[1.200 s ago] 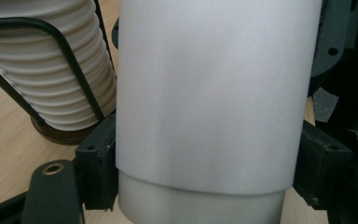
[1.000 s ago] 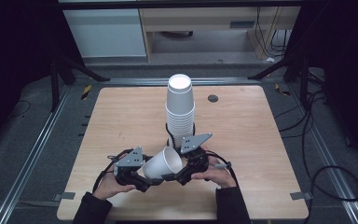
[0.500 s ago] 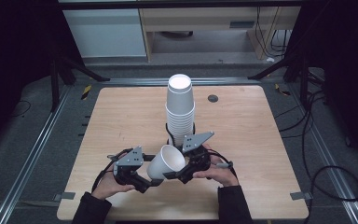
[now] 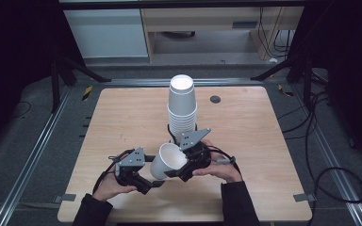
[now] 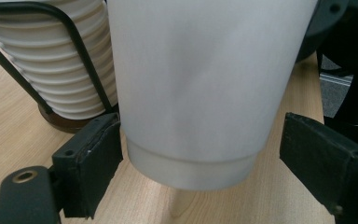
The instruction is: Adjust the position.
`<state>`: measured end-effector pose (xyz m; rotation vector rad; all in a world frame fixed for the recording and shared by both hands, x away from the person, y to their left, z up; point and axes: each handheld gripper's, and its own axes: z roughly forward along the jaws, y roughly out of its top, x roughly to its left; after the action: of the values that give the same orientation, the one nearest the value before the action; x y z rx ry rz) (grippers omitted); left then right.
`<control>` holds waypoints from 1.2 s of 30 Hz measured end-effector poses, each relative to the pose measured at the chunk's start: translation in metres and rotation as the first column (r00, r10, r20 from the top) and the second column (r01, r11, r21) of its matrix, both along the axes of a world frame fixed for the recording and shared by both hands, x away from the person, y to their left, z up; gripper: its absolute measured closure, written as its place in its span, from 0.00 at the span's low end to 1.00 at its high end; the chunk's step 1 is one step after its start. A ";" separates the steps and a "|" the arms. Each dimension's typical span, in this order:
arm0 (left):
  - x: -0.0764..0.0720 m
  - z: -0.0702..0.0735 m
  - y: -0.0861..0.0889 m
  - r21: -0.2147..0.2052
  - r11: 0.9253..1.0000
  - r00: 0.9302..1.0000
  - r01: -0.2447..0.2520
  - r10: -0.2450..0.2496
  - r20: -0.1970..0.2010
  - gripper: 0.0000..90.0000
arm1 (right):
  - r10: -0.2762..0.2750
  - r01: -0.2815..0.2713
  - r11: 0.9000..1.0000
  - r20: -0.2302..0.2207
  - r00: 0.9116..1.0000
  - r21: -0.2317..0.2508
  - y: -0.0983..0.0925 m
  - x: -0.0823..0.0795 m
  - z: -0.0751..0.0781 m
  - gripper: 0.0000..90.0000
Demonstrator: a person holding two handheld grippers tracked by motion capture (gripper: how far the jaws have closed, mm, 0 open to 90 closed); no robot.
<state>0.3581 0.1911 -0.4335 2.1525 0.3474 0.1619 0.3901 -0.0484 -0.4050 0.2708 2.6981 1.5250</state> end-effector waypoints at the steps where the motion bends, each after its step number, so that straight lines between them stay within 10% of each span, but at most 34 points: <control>1: 0.000 -0.001 -0.001 0.009 1.000 1.000 -0.003 0.003 -0.003 0.14 | 0.015 -0.015 0.999 0.008 1.000 -0.039 0.006 0.000 0.000 0.11; 22: 0.001 -0.007 -0.005 0.066 0.998 1.000 -0.022 0.022 -0.001 0.25 | 0.052 -0.049 0.991 0.024 0.998 -0.125 0.029 0.000 -0.004 0.08; 36: 0.004 -0.002 0.008 0.001 0.999 0.999 -0.044 0.044 -0.003 0.26 | -0.009 0.008 1.000 0.022 1.000 0.024 0.004 -0.002 0.010 0.05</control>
<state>0.3625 0.1994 -0.4355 2.1468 0.3967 0.1840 0.3885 -0.0448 -0.3952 0.2649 2.6605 1.5493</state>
